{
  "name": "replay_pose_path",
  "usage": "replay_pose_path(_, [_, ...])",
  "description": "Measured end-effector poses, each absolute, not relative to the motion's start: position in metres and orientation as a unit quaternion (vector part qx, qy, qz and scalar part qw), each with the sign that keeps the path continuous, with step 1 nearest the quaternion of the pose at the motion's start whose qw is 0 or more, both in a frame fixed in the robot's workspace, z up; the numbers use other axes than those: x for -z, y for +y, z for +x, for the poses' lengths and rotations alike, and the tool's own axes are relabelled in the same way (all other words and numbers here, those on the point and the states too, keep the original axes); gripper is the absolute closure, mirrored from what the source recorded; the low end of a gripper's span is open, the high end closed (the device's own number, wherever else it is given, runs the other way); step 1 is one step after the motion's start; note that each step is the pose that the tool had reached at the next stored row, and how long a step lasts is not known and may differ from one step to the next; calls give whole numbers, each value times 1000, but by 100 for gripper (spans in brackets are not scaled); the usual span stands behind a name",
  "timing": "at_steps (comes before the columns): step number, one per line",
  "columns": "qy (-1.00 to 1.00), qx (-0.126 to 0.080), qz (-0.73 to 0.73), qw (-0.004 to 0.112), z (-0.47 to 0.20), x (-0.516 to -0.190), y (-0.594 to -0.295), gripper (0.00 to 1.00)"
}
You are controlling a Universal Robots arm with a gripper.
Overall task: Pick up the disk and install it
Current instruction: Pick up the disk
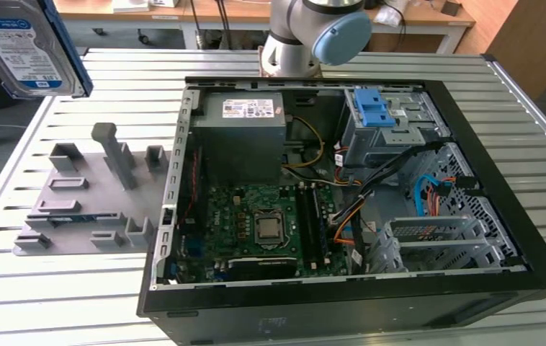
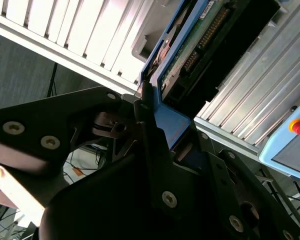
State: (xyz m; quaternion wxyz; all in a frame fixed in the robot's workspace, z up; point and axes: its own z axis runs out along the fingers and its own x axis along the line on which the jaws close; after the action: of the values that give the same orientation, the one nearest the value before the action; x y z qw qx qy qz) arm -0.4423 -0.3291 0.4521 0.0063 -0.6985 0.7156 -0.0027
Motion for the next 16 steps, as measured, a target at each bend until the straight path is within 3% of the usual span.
replay_pose_path(16, [716,2,-699,7,-442,-464,-334,63])
